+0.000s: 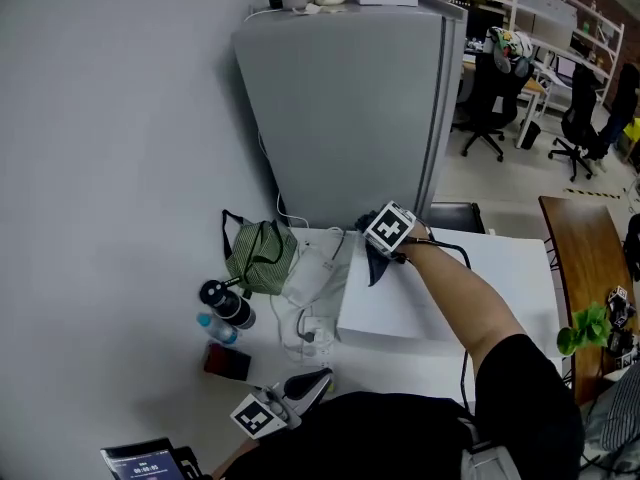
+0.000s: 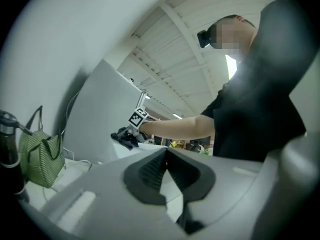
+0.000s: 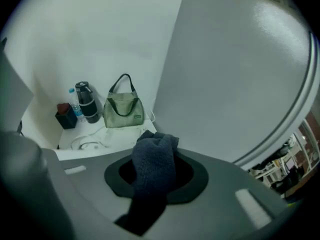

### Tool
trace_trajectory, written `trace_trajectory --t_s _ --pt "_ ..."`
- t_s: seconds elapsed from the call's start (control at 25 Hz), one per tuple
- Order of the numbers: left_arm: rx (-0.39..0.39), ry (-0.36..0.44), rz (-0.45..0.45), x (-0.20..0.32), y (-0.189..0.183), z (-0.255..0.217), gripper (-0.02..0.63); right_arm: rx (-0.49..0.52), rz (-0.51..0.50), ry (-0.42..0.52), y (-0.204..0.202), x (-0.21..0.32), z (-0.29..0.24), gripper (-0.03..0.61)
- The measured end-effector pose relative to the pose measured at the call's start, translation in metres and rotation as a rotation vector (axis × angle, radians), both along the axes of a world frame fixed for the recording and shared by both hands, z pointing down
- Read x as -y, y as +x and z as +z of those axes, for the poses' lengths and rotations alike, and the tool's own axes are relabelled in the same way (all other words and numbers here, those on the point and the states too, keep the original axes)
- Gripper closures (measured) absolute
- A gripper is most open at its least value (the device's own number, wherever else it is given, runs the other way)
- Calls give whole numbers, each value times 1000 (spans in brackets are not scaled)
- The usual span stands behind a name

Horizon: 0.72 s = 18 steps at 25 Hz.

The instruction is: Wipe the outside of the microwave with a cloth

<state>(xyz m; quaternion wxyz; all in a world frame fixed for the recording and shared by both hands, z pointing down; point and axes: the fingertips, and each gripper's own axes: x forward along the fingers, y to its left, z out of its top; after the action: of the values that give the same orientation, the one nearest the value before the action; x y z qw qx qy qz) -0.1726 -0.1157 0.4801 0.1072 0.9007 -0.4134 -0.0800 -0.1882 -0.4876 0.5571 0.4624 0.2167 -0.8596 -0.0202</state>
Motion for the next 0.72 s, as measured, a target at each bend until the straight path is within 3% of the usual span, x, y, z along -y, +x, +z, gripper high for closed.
trace_trajectory --t_s 0.12,0.24,0.44,0.6,0.72 --pt "13 8 70 12 17 -3 611 11 79 -61 74 1 10 497" --pt "21 26 138 24 37 -6 611 -62 220 50 191 31 11 497" --pt "44 26 208 33 62 -3 611 -45 426 62 340 38 16 497" --pt "53 21 213 32 69 -2 611 -48 517 73 402 40 16 497" --pt "27 18 176 29 57 -3 611 -11 532 80 395 41 7 497"
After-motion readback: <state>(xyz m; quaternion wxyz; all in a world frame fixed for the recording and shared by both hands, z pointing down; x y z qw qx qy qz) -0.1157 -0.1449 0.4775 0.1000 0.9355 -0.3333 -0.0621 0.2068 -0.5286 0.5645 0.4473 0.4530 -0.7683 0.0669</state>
